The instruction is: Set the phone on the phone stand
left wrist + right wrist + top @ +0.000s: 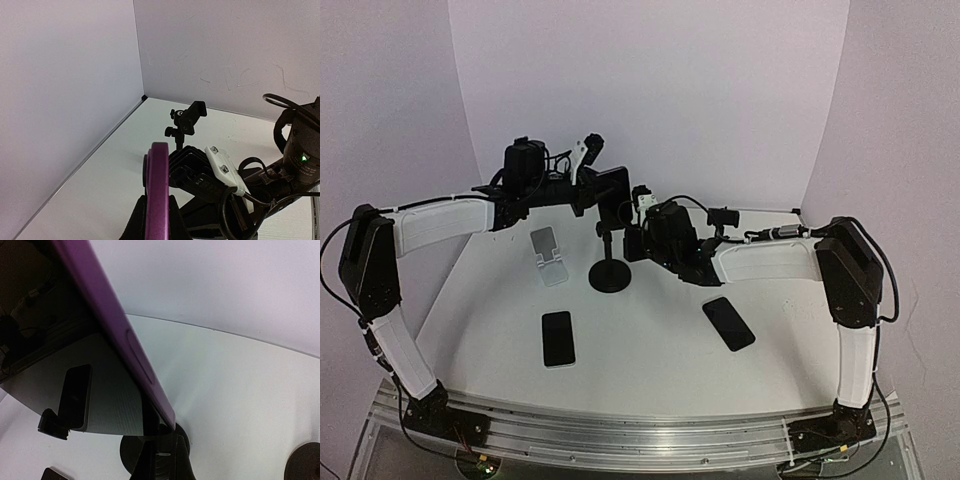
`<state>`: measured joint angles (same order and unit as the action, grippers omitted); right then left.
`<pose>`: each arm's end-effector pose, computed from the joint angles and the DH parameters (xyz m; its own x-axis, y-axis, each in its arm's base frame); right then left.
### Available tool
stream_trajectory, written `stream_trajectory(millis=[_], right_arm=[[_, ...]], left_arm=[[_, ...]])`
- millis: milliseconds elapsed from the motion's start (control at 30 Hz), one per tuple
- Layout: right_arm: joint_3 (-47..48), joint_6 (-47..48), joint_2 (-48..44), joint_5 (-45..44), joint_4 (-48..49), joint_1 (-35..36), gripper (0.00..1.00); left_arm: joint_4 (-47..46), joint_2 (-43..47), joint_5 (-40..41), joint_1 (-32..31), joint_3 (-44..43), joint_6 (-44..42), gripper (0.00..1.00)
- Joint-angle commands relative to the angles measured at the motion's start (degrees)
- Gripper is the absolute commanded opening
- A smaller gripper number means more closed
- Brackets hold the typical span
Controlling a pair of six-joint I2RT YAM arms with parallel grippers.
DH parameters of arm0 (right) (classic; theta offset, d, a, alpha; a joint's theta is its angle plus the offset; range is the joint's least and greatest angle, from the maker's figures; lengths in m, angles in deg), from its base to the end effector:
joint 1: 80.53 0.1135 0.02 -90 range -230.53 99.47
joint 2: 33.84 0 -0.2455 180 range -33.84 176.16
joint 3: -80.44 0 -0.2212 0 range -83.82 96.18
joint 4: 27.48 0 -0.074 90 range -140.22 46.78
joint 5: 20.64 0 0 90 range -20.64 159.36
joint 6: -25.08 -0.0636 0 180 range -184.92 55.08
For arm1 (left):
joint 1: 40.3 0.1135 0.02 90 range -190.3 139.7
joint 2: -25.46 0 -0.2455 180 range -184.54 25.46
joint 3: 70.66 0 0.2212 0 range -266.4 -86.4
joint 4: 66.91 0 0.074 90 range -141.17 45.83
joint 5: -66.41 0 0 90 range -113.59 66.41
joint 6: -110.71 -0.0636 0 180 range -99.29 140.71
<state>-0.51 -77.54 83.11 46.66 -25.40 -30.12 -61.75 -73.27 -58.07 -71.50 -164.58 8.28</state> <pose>0.3181 0.3461 0.2282 -0.2732 -0.0140 -0.9619 -0.4249 0.8988 0.1075 0.3254 -0.2391 0.3157 0.0500 0.1772 -0.9829 0.9146 0.3872 0.1163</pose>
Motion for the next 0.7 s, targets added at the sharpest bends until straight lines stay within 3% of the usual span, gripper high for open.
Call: stream_trajectory(millis=[0, 200, 467, 667], right_arm=[[3.53, 2.16, -0.54, -5.49, -2.73, -1.30, 0.00], [3.79, 3.23, -0.48, -4.56, -4.10, -1.93, 0.00], [3.62, 1.03, -1.25, -2.76, -5.07, -3.31, 0.00], [4.64, 0.79, -0.62, -1.43, -5.26, -3.53, 0.00]], left_arm=[[23.30, -3.98, 8.84, 2.64, -1.35, -6.60, 0.00], [34.44, -5.48, 14.13, 2.64, -6.54, -8.25, 0.00], [37.57, -4.25, 17.53, 2.72, -6.29, -11.19, 0.00], [34.08, -3.64, 16.37, 2.84, -4.05, -9.85, 0.00]])
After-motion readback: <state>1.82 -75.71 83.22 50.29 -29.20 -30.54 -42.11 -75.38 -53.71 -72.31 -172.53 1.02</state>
